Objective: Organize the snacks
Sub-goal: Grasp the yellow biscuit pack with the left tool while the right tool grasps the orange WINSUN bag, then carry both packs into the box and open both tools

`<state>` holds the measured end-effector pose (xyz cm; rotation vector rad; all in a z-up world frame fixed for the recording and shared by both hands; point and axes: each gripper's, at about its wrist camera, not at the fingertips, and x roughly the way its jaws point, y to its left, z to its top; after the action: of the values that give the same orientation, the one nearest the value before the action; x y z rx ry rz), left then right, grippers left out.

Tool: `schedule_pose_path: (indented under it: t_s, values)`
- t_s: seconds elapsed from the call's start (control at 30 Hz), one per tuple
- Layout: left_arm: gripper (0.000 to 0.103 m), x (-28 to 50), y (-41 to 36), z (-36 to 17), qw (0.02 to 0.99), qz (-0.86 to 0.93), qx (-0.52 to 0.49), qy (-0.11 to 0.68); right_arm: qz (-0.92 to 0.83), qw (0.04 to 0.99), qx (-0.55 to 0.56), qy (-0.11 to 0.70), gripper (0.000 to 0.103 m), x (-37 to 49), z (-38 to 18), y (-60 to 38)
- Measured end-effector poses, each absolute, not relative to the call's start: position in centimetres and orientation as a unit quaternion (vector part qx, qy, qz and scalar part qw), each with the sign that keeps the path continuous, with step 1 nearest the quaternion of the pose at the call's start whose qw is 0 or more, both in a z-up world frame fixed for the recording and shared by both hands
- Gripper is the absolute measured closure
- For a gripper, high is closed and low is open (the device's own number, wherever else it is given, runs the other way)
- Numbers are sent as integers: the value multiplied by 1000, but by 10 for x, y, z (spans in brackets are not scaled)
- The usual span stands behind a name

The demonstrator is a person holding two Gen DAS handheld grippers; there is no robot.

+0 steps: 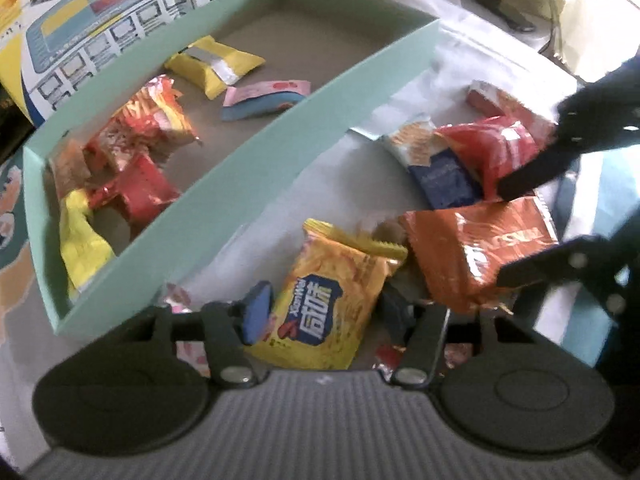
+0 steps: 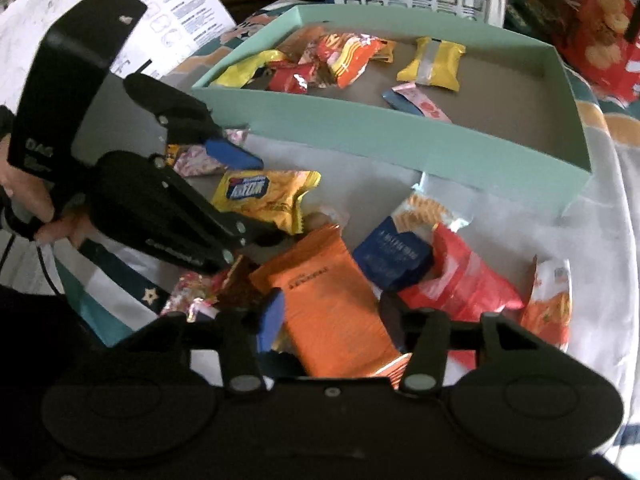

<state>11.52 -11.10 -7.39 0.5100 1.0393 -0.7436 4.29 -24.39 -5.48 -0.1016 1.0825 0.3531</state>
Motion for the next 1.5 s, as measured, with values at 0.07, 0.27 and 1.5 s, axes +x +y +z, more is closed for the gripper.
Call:
schedule_pose_path:
  t_s: [0.07,0.27,1.5]
  values:
    - [49,114,-101,-73,773,-345,211,488,190,831,-62,519,43,49,-58,-242]
    - [49,116,-78,-75,789,-289,136,525,220,806,-131,534,37,47,-78,-225]
    - [53,250,-185,5,865,-184,31,466,-16,895,130,426,52,206,11,-356]
